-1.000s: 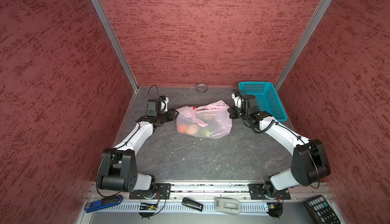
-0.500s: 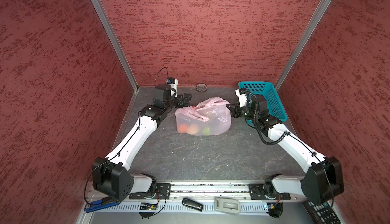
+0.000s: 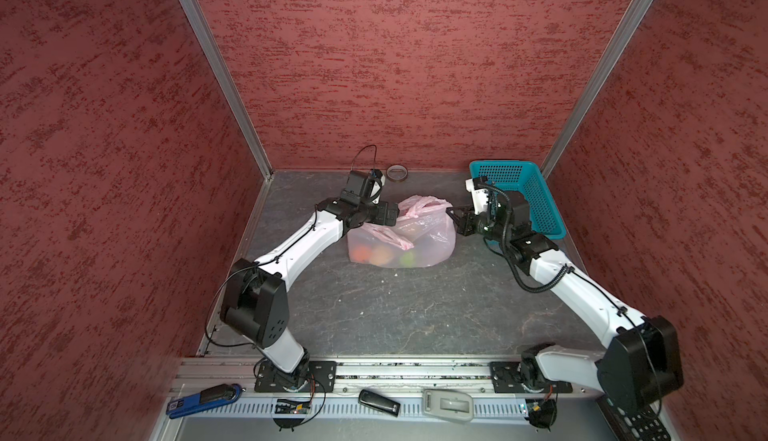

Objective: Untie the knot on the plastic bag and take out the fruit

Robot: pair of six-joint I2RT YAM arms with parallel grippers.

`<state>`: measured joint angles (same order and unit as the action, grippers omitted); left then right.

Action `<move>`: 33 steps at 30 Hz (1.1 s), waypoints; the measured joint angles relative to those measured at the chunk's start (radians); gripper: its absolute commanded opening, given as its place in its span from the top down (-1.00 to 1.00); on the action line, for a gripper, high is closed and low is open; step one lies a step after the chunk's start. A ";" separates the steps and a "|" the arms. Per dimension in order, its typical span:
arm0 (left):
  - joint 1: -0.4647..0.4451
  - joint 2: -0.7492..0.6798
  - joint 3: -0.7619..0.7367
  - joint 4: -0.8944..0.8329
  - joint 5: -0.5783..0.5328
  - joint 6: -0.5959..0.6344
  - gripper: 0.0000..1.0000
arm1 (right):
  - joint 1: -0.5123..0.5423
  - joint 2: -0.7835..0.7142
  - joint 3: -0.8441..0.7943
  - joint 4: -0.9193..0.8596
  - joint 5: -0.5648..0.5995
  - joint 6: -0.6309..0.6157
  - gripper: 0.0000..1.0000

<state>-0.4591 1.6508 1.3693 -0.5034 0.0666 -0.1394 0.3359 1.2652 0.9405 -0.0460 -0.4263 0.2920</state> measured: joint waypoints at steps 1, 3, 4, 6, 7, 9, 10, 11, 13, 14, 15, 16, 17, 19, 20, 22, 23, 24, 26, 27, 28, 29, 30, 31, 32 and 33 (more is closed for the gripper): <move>-0.002 0.017 0.011 -0.002 -0.022 0.001 -0.99 | 0.000 -0.005 -0.006 0.002 0.000 0.000 1.00; -0.006 0.048 0.028 -0.002 -0.066 0.005 -0.99 | 0.000 -0.013 -0.016 0.004 -0.001 0.000 1.00; -0.007 0.060 0.034 -0.006 -0.080 0.008 -0.99 | 0.000 -0.017 -0.021 0.005 0.000 0.000 1.00; -0.009 0.082 0.050 -0.021 -0.111 0.018 -0.99 | 0.000 -0.029 -0.032 0.005 0.000 0.000 1.00; -0.009 0.091 0.053 -0.029 -0.128 0.022 -0.99 | 0.000 -0.035 -0.039 0.005 0.001 0.000 1.00; -0.011 0.096 0.048 -0.054 -0.161 0.029 -0.99 | 0.000 -0.051 -0.056 0.004 0.007 0.000 1.00; -0.011 0.093 0.040 -0.066 -0.179 0.034 -0.99 | 0.000 -0.059 -0.067 0.004 0.013 0.000 1.00; -0.012 0.084 0.025 -0.073 -0.195 0.041 -0.99 | 0.001 -0.066 -0.076 0.003 0.018 0.000 1.00; -0.008 0.048 -0.018 -0.095 -0.227 0.049 -0.99 | 0.001 -0.079 -0.096 0.002 0.029 0.002 1.00; -0.003 0.025 -0.040 -0.108 -0.236 0.051 -0.98 | 0.001 -0.082 -0.103 0.002 0.032 0.004 1.00; 0.006 -0.006 -0.065 -0.124 -0.245 0.054 -0.97 | 0.001 -0.085 -0.112 0.002 0.034 0.007 1.00; 0.018 -0.032 -0.081 -0.134 -0.251 0.057 -0.94 | 0.001 -0.086 -0.121 0.002 0.037 0.008 1.00; 0.032 -0.060 -0.094 -0.142 -0.254 0.060 -0.92 | 0.001 -0.086 -0.129 0.003 0.038 0.011 1.00; 0.059 -0.113 -0.109 -0.153 -0.258 0.068 -0.77 | 0.001 -0.086 -0.150 0.001 0.040 0.015 1.00; 0.068 -0.131 -0.114 -0.154 -0.259 0.073 -0.67 | 0.001 -0.086 -0.160 0.000 0.042 0.016 1.00; 0.076 -0.160 -0.123 -0.153 -0.258 0.084 -0.34 | 0.001 -0.086 -0.174 -0.003 0.043 0.018 1.00; 0.076 -0.171 -0.128 -0.151 -0.252 0.087 -0.15 | 0.001 -0.086 -0.181 -0.004 0.042 0.018 1.00; 0.074 -0.177 -0.134 -0.147 -0.246 0.092 0.02 | 0.001 -0.086 -0.185 -0.004 0.040 0.018 1.00; 0.062 -0.180 -0.143 -0.137 -0.230 0.097 0.30 | 0.001 -0.083 -0.187 -0.011 0.029 0.014 0.93; 0.053 -0.179 -0.146 -0.130 -0.224 0.106 0.44 | 0.001 -0.081 -0.186 -0.018 0.023 0.007 0.62; 0.044 -0.179 -0.146 -0.125 -0.220 0.113 0.56 | 0.001 -0.081 -0.183 -0.031 0.017 0.000 0.40; 0.034 -0.179 -0.146 -0.117 -0.214 0.116 0.68 | 0.001 -0.081 -0.178 -0.048 0.013 -0.009 0.17; 0.021 -0.179 -0.146 -0.105 -0.208 0.122 0.77 | 0.001 -0.081 -0.165 -0.076 0.010 -0.024 -0.06; 0.012 -0.179 -0.145 -0.093 -0.203 0.126 0.85 | 0.001 -0.081 -0.147 -0.102 0.006 -0.037 -0.19; -0.001 -0.179 -0.145 -0.078 -0.201 0.138 0.95 | 0.001 -0.081 -0.122 -0.130 0.003 -0.056 -0.32; -0.013 -0.179 -0.144 -0.068 -0.199 0.145 1.00 | 0.001 -0.081 -0.093 -0.150 0.001 -0.069 -0.43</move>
<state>-0.4721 1.4715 1.2251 -0.5709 -0.1322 0.0055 0.3367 1.1843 0.8474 -0.1963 -0.4255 0.2230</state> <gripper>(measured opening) 0.048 0.617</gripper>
